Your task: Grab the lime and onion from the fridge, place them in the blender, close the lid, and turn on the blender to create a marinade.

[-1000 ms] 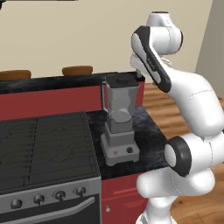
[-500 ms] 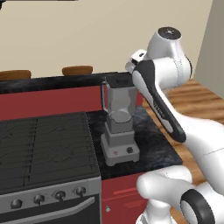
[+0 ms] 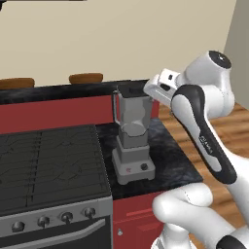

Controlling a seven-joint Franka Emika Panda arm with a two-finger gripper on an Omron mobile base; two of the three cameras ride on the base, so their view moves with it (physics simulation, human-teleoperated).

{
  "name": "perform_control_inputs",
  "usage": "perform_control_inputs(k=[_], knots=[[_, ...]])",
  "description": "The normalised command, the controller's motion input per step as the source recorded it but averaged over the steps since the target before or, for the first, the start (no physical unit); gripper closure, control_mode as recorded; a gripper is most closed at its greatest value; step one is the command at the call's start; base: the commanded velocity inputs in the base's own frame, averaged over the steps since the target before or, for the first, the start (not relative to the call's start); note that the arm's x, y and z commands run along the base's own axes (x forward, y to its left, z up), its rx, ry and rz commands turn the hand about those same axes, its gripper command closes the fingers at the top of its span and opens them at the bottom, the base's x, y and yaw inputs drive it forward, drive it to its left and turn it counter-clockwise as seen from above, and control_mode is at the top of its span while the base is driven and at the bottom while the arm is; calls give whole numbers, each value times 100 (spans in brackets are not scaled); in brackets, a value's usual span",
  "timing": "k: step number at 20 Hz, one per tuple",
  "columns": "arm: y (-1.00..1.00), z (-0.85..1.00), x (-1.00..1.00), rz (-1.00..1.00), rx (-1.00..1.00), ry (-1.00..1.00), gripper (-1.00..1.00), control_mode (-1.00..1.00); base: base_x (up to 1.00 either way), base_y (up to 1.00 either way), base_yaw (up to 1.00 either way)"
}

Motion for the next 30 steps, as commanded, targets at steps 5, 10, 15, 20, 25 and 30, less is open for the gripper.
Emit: perform_control_inputs(k=[5, 10, 15, 20, 25, 30], knots=[[34, -10, -24, 40, -12, 0, -100, -100, 0, 0, 0], [37, -47, -30, 24, -23, 0, -100, -100, 0, 0, 0], [14, -58, -22, 3, -23, 0, -100, -100, 0, 0, 0], [0, -60, -3, 0, -16, 3, -100, -100, 0, 0, 0], [14, -36, 0, 0, -13, 12, 100, -100, 0, 0, 0], [29, -24, 0, 0, -11, 14, 100, -100, 0, 0, 0]])
